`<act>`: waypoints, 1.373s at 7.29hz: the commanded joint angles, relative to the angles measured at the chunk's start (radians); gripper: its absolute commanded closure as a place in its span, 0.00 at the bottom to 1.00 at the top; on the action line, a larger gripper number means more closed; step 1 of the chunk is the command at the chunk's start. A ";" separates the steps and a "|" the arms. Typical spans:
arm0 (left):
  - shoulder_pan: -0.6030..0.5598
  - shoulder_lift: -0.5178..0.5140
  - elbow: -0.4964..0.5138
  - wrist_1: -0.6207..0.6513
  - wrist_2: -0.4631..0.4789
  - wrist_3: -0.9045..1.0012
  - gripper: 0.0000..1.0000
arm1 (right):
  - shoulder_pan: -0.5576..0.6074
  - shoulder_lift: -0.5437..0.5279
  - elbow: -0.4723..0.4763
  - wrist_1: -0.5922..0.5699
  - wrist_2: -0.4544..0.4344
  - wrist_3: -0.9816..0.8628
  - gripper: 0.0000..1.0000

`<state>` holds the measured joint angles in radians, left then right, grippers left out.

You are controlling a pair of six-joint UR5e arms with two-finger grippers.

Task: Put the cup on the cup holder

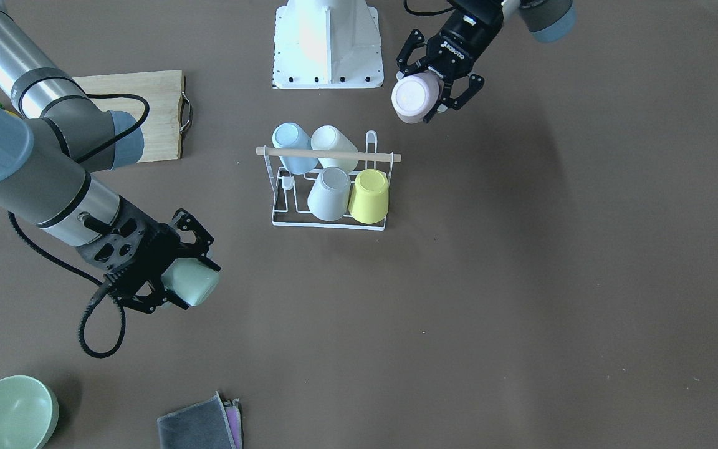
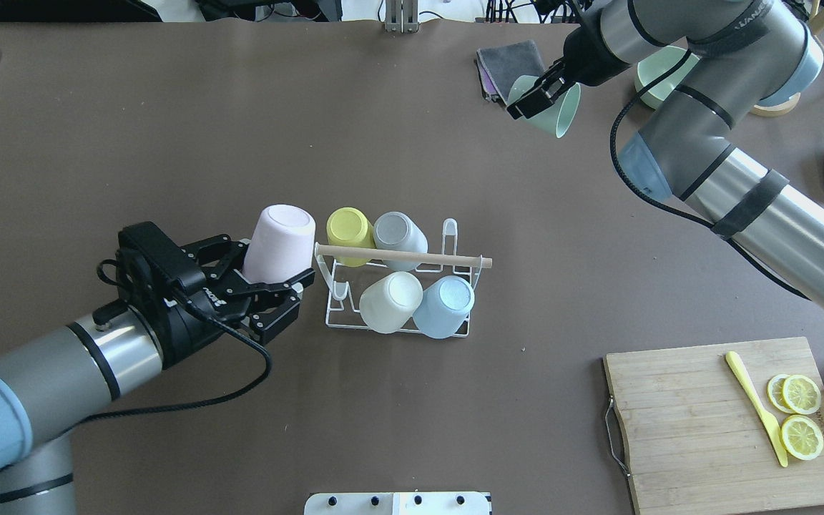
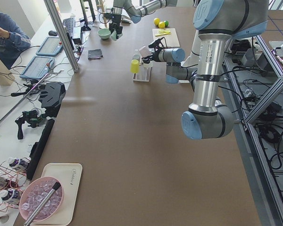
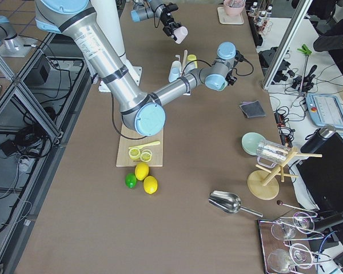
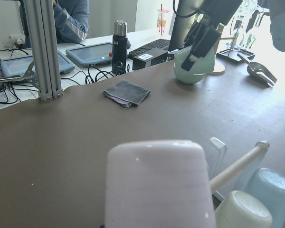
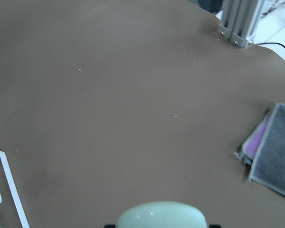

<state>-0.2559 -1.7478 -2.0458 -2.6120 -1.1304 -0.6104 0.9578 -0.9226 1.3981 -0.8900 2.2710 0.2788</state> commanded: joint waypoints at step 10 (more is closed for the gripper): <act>0.130 -0.141 0.167 -0.006 0.326 0.067 0.61 | -0.198 -0.032 -0.157 1.106 -0.347 0.454 1.00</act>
<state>-0.1264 -1.8877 -1.8824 -2.6185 -0.8188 -0.5377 0.8108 -0.9609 1.2566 0.1733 2.0077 0.7229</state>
